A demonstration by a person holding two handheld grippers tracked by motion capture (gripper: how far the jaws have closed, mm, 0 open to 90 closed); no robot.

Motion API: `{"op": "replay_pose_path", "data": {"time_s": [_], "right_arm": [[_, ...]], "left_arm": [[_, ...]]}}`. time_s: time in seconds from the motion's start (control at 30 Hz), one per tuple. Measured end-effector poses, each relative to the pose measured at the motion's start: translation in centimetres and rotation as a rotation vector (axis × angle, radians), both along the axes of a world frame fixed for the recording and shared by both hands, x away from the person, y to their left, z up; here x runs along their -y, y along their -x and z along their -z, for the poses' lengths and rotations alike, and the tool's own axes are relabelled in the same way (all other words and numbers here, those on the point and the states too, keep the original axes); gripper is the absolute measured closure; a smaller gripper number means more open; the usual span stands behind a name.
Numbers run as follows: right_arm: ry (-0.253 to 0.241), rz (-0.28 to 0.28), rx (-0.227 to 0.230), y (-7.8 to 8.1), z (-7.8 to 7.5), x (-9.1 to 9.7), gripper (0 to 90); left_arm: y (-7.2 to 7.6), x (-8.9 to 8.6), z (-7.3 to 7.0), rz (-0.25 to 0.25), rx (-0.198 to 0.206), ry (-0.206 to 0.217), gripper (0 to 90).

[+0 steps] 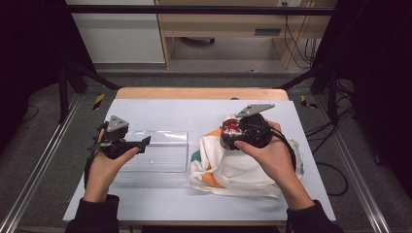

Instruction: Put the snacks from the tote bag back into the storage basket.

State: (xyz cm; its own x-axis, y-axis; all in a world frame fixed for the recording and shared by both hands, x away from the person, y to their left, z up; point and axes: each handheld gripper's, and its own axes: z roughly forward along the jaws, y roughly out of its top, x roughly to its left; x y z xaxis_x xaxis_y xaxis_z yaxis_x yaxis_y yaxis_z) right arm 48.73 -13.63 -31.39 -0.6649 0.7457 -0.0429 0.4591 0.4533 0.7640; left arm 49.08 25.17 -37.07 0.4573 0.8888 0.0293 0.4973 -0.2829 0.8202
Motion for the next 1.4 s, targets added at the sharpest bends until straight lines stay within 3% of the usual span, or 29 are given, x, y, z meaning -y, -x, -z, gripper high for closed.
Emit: {"op": "replay_pose_path", "data": {"time_s": [0.23, 0.57, 0.97, 1.17, 1.4], "right_arm": [[-0.005, -0.035, 0.009, -0.3, 0.1, -2.1, 26.0], [-0.013, -0.07, 0.01, -0.8, 0.6, -3.5, 26.1], [0.06, -0.149, 0.014, -1.7, 0.1, -6.3, 26.1], [0.082, -0.209, -0.001, -2.0, -0.8, -8.3, 26.2], [0.108, -0.26, -0.018, -3.0, -0.6, -10.7, 26.2]], "left_arm": [[-0.1, -0.2, 0.4, -0.005, -0.018, -0.011, 10.2], [0.0, -0.1, 0.4, 0.006, -0.016, -0.01, 10.3], [0.2, -0.7, 0.0, 0.005, -0.01, 0.004, 10.3], [0.3, -1.2, -0.1, -0.008, -0.003, 0.016, 10.4], [0.2, -1.8, -0.1, -0.023, -0.004, 0.022, 10.4]]}}
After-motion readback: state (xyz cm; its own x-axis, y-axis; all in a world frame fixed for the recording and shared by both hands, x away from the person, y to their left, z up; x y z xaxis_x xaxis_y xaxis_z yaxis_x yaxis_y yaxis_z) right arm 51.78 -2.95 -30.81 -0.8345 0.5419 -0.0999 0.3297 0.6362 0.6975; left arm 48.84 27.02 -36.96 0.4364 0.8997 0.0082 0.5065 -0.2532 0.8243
